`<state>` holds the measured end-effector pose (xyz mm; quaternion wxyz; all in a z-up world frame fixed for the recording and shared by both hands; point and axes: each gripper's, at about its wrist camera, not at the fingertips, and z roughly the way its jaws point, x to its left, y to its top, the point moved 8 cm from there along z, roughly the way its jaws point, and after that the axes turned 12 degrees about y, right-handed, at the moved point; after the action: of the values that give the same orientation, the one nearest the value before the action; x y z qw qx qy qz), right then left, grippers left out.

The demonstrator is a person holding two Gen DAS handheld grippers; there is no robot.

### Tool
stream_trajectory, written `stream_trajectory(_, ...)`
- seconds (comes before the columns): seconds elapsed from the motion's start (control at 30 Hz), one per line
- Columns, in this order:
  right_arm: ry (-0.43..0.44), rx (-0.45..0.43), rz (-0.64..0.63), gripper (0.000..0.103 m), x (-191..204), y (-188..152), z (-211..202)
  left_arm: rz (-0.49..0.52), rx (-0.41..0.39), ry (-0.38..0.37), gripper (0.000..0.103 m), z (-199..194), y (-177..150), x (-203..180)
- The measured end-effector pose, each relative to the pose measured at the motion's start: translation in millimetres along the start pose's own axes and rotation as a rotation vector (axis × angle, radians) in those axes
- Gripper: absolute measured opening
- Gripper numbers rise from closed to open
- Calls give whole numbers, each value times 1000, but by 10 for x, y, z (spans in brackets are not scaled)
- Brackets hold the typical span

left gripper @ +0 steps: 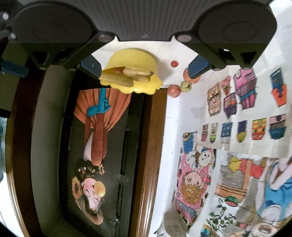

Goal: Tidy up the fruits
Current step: 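Lift both open tools up and back from the yellow bowl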

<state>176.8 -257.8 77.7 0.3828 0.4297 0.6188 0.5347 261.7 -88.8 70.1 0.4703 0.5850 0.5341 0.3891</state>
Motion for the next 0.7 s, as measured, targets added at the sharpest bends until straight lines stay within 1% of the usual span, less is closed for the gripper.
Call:
stream_trajectory(0.1, 8, 24, -1, 102, 89, -80, -103, 29, 1, 13, 103, -164, -171, 100)
stream_trajectory(0.2, 18, 60, -5, 102, 174, -179, -165, 48, 26, 37, 103, -304, -381, 219)
stream_trajectory(0.37, 38, 130, 20, 102, 301, -385, -194, 19, 75, 77, 103, -493, -684, 448)
stream_trajectory(0.5, 51, 175, 59, 102, 438, -568, -186, 8, 94, 122, 103, -613, -869, 599)
stream_trajectory(0.6, 55, 207, 97, 102, 519, -704, -171, -3, 106, 138, 103, -678, -983, 661)
stream_trajectory(0.7, 69, 245, 88, 102, 623, -852, -132, 35, 121, 145, 103, -667, -1066, 689)
